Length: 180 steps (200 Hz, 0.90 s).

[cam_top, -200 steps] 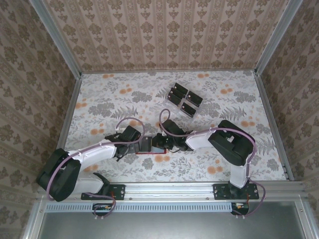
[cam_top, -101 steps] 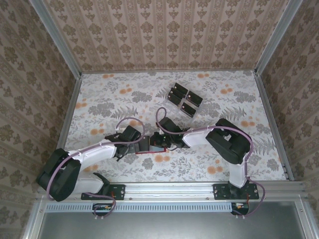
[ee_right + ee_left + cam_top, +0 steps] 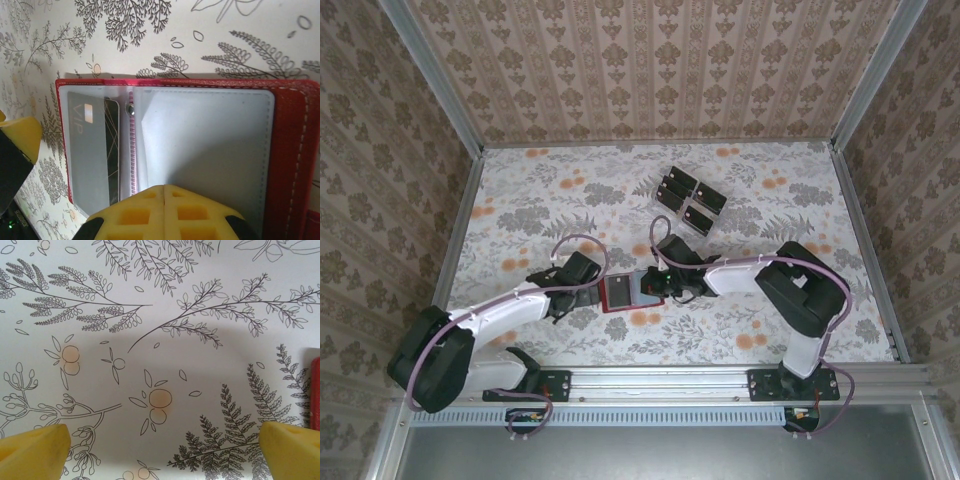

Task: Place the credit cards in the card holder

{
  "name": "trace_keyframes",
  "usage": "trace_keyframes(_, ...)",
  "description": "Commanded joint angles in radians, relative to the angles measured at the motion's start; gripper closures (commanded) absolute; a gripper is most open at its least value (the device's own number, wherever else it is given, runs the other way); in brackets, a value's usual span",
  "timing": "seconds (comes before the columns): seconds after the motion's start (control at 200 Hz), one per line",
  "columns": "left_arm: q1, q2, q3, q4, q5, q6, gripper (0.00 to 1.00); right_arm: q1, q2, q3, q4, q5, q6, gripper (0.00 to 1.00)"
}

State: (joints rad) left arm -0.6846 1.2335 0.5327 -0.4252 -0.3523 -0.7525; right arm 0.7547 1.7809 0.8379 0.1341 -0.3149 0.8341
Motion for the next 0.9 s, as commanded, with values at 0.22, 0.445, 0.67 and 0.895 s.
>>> trace_keyframes(0.22, 0.015, 0.057, 0.035, 0.002, -0.004, 0.009, 0.00, 0.017, -0.074, 0.091, -0.154, 0.046, -0.088, 0.95)
trace_keyframes(0.445, 0.016, 0.102, 0.044, 0.026, 0.003, 0.015, 0.00, 0.037, 0.001, 0.157, -0.148, 0.045, -0.082, 0.95)
trace_keyframes(0.67, 0.016, 0.121, 0.046, 0.036, 0.003, 0.018, 0.00, 0.042, 0.065, 0.194, -0.136, 0.048, -0.072, 0.93)
trace_keyframes(0.895, 0.016, 0.134, 0.045, 0.047, 0.007, 0.018, 0.00, 0.042, 0.107, 0.216, -0.136, 0.049, -0.070, 0.92)
